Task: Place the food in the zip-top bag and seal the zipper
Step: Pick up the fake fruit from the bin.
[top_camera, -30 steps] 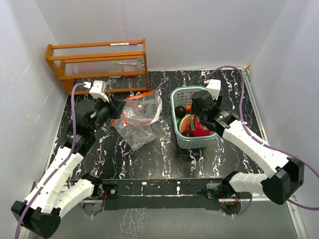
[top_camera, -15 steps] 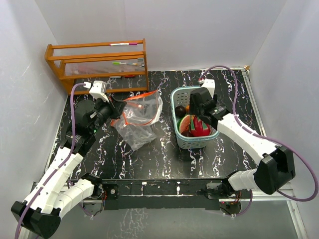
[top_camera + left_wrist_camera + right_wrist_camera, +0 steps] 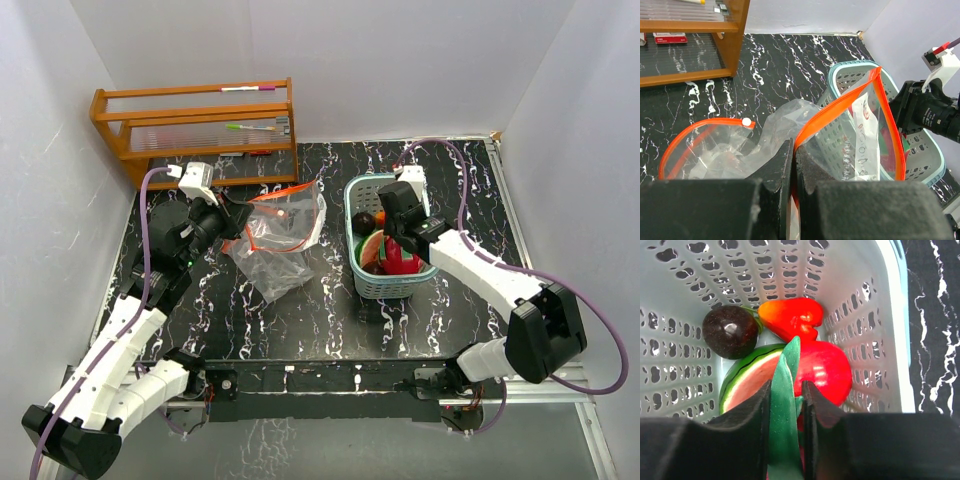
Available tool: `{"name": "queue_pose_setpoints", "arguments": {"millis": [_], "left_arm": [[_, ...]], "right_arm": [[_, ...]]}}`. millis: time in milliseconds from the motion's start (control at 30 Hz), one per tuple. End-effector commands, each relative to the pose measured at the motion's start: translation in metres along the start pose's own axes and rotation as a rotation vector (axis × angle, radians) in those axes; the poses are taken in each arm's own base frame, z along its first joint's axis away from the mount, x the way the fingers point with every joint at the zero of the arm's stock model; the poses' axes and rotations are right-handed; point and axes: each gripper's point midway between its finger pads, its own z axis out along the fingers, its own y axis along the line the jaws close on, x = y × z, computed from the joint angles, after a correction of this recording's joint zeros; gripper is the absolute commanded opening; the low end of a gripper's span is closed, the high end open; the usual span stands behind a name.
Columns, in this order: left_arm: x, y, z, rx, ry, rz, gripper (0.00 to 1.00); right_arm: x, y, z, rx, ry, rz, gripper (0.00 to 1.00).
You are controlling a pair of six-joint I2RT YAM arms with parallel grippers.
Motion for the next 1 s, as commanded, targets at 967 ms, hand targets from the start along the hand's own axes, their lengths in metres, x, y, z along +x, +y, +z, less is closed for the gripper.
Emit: {"name": "queue_pose_setpoints", "arguments": {"millis": [967], "left_arm": [[-0.005,-0.024,0.012,0.09,0.092,-0.069,0.0]], "right_arm": [[-0.214,0.059,-0.296,-0.98,-0.921,0.133,0.08]]}}
